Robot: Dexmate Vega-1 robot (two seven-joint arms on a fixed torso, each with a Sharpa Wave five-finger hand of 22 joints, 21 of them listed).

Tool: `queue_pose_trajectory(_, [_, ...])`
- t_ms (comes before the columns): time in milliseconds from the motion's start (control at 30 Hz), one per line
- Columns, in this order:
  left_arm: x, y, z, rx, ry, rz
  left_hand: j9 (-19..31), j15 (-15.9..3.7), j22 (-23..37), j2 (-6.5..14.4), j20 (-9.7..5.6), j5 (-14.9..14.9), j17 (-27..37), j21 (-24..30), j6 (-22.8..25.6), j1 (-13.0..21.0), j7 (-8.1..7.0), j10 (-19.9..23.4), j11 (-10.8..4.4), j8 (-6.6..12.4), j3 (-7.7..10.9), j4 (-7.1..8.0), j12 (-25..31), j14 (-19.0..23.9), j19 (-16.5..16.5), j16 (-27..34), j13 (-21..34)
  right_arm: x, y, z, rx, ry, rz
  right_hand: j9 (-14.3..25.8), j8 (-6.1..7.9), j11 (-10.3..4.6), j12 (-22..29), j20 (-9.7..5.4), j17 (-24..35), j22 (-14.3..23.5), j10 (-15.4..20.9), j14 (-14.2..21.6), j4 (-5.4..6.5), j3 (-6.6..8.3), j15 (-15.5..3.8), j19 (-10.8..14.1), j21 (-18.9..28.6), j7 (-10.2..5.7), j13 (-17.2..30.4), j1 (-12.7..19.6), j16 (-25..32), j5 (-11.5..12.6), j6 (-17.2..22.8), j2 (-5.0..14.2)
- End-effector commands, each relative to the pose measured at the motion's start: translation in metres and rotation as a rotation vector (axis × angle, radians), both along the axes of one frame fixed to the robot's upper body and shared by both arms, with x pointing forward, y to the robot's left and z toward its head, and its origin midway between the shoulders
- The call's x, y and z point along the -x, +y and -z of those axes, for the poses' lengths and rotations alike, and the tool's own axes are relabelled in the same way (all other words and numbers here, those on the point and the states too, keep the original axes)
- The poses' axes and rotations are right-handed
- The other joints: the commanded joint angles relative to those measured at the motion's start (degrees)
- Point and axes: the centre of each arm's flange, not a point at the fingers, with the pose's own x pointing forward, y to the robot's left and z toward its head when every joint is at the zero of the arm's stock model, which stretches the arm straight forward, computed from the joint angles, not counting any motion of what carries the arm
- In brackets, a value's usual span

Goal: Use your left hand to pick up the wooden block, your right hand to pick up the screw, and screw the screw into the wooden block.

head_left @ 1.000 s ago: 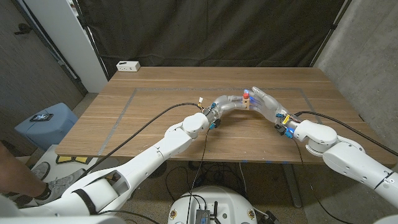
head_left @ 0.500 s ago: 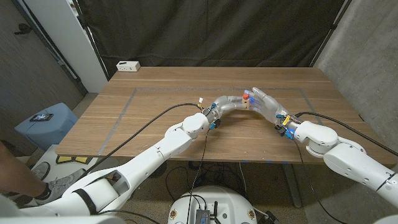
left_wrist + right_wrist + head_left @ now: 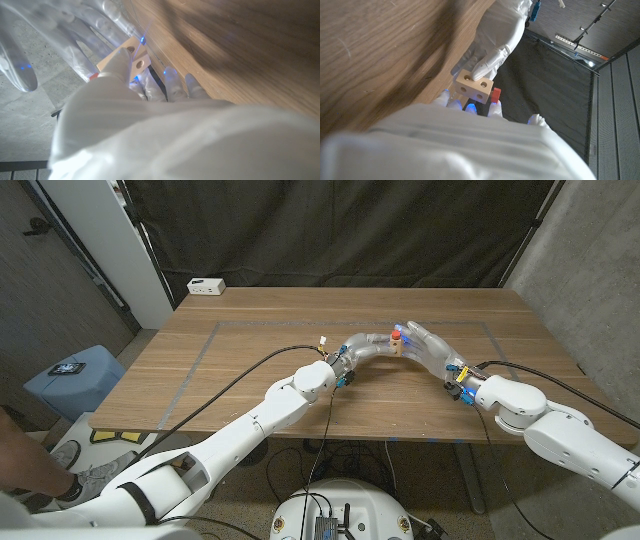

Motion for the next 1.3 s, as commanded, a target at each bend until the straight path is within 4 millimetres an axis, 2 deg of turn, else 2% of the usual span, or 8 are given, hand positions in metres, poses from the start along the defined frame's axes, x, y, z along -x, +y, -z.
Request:
queue_pose_trajectory(33, [-0.0009, 0.0016, -0.0010, 0.002, 0.000, 0.000, 0.22, -2.58, 0.09, 0.12, 0.44, 0.24, 0.11, 0.15, -0.05, -0.24, 0.25, 0.15, 0.12, 0.33, 0.00, 0.22, 0.61, -0.08, -0.08, 0.11, 0.21, 0.0022, -0.0005, 0.0037, 0.002, 0.015, 0.004, 0.08, 0.27, 0.44, 0.34, 0.03, 0.10, 0.32, -10.76, -10.58, 0.28, 0.31, 0.16, -0.23, 0.37, -0.21, 0.15, -0.42, 0.13, 0.44, 0.42, 0.01])
queue_pose_trajectory(633, [-0.0048, 0.0027, -0.0007, 0.002, 0.011, -0.003, 0.22, -2.55, 0.09, 0.12, 0.43, 0.31, 0.12, 0.14, -0.03, -0.16, 0.28, 0.24, 0.12, 0.38, -0.03, 0.10, 0.69, -0.14, -0.10, 0.14, 0.17, 0.0025, 0.0001, 0.0057, -0.002, 0.028, 0.006, 0.09, 0.34, 0.48, 0.37, -0.08, 0.07, 0.32, -10.67, -10.53, 0.29, 0.40, 0.13, -0.05, 0.43, -0.17, 0.15, -0.36, 0.13, 0.53, 0.87, 0.05])
queue_pose_trajectory(1300, [-0.0084, 0.0037, 0.0004, 0.000, 0.021, 0.002, 0.22, -2.54, 0.09, 0.14, 0.48, 0.35, 0.15, 0.14, 0.11, -0.25, 0.29, 0.16, 0.14, 0.46, -0.11, 0.09, 0.70, -0.04, -0.13, 0.23, 0.11, 0.0113, 0.0023, 0.0075, 0.002, 0.044, 0.008, 0.10, 0.51, 0.48, 0.42, -0.16, 0.05, 0.32, -10.50, -10.40, 0.30, 0.53, 0.07, 0.06, 0.45, -0.28, 0.16, -0.27, 0.15, 0.61, 1.74, 0.14])
